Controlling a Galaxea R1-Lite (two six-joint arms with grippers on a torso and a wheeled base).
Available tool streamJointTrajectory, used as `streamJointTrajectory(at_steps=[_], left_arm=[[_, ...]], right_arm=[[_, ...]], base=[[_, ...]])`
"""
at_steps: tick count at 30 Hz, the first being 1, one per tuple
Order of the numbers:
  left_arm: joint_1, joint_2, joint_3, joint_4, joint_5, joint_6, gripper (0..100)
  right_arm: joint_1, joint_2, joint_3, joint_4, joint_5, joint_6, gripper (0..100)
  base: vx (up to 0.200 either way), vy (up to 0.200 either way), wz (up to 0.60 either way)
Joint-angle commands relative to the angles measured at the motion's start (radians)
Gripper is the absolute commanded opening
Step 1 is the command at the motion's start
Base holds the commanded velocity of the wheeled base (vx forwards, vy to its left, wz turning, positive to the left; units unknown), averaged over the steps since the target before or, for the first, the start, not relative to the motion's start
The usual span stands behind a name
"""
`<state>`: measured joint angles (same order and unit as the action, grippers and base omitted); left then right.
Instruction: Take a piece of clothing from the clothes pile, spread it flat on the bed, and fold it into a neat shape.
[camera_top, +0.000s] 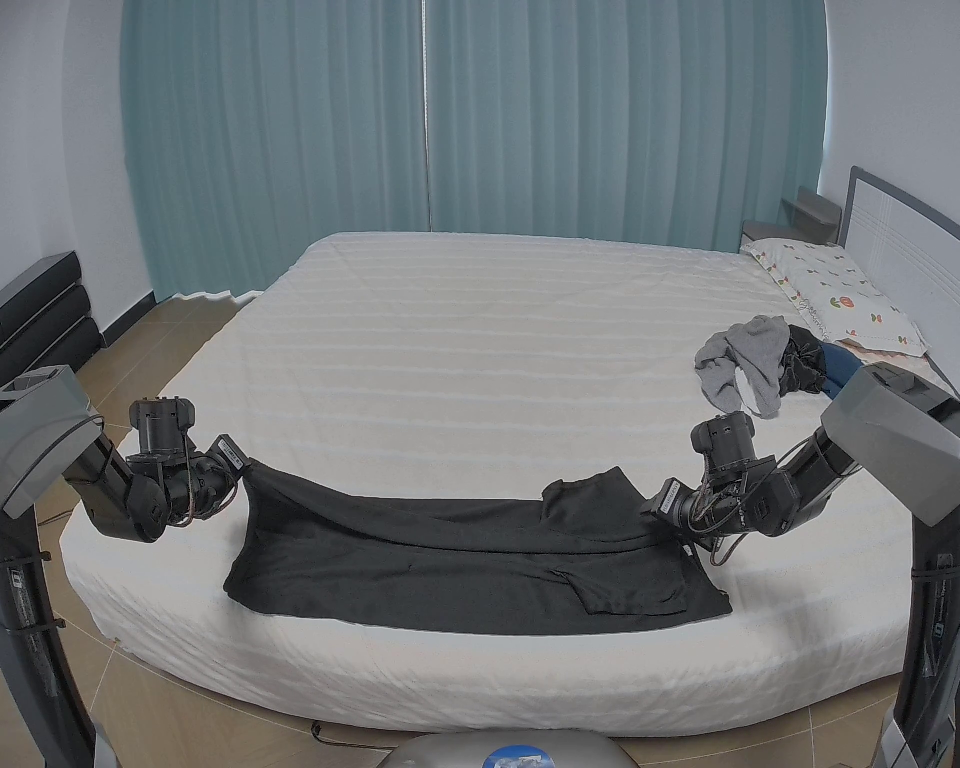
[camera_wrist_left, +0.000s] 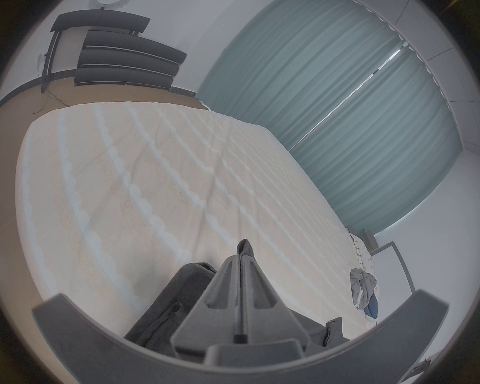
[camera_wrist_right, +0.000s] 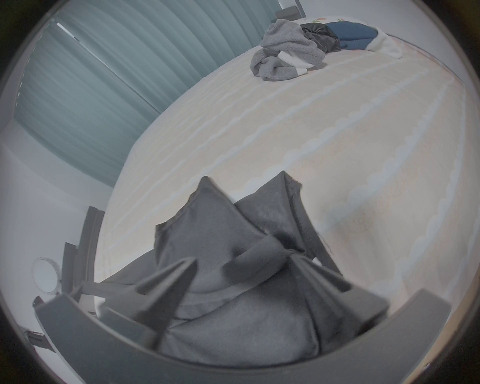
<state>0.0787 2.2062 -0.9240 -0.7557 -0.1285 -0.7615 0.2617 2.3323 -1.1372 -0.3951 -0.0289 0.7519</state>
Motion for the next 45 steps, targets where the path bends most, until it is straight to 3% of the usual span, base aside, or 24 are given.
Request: streamJointTrajectory(at_steps=[1,10,18,29,32,36,38,45], left_arm=[[0.0,-0.002,-0.01,0.001,0.0,0.001,0],[0.007,0.012,-0.095,0.001,0.001,0.005,0],[0.023,0.037,-0.187,-0.007,0.023,-0.006,0],[0.046,0.063,-0.147,-0.005,0.021,0.007,0],[0.05,0.061,-0.118,-0.004,0.017,0.024,0],[0.065,0.063,-0.044,-0.004,0.013,0.134,0],[0.067,0.063,-0.036,-0.005,0.013,0.143,0],[0.07,0.069,0.094,-0.005,0.009,0.335,0]], right_arm=[[-0.01,0.038,-0.042,0.002,-0.005,-0.003,0],[-0.052,-0.013,-0.138,-0.005,0.004,0.02,0],[-0.053,0.001,-0.257,-0.018,0.0,0.182,0],[-0.062,-0.016,-0.184,-0.024,0.009,0.179,0],[-0.061,-0.027,-0.151,-0.024,0.012,0.159,0],[-0.056,-0.065,-0.045,-0.024,0.049,0.064,0],[-0.056,-0.068,-0.036,-0.024,0.053,0.058,0],[-0.044,-0.056,0.093,-0.022,0.06,-0.077,0]], base=[[0.0,0.0,0.0],[0.0,0.0,0.0],[0.0,0.0,0.0],[0.0,0.0,0.0],[0.0,0.0,0.0],[0.0,0.0,0.0],[0.0,0.0,0.0],[0.0,0.0,0.0]])
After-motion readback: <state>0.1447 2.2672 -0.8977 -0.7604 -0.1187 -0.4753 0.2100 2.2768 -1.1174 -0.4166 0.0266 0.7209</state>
